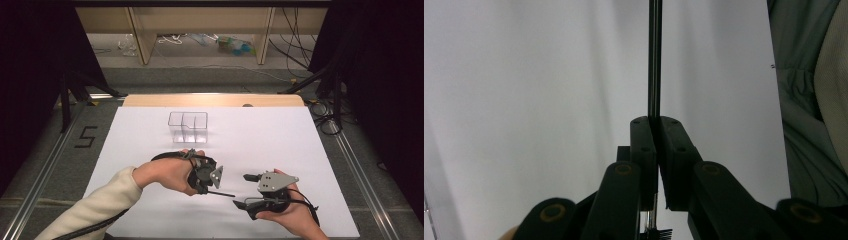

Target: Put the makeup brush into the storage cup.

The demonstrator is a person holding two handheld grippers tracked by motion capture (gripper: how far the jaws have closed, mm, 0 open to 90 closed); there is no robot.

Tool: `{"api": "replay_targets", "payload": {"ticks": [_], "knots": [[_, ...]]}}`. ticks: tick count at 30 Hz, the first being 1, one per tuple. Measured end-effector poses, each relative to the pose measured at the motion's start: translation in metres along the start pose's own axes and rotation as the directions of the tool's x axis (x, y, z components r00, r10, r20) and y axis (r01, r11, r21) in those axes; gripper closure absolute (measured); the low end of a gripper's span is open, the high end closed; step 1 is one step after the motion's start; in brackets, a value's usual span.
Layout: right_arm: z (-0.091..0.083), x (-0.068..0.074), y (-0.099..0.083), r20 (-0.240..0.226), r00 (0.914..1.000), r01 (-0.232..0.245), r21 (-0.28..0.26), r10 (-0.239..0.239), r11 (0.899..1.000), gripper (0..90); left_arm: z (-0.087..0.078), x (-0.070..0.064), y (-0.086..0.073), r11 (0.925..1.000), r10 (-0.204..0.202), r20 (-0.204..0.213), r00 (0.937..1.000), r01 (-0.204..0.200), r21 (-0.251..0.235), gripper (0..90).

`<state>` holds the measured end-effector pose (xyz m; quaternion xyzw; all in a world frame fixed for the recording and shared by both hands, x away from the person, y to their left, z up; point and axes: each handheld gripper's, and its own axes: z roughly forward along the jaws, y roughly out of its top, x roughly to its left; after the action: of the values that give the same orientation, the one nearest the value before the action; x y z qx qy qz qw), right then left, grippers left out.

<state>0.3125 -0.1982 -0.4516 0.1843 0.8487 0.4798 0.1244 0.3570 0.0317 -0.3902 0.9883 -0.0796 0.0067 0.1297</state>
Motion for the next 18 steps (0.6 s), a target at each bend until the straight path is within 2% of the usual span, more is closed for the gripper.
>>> {"api": "replay_targets", "payload": {"ticks": [7,11,18], "knots": [[0.003,0.002,0.001,-0.015,0.9999,0.006,0.005,-0.006,1.0,18.2,0.002,0.0,0.006,0.9999,0.014,0.006,0.9999,-0.014,-0.003,85.2],[0.006,0.003,0.001,-0.018,0.9998,0.011,-0.01,-0.011,1.0,19.8,0.002,-0.001,0.009,0.9999,0.016,0.01,0.9998,-0.016,-0.006,85.2],[0.007,0.003,0.002,-0.048,0.9988,0.009,0.003,-0.009,1.0,25.0,0.001,0.0,0.013,0.9995,0.032,0.009,0.9994,-0.032,-0.007,85.2]]}}
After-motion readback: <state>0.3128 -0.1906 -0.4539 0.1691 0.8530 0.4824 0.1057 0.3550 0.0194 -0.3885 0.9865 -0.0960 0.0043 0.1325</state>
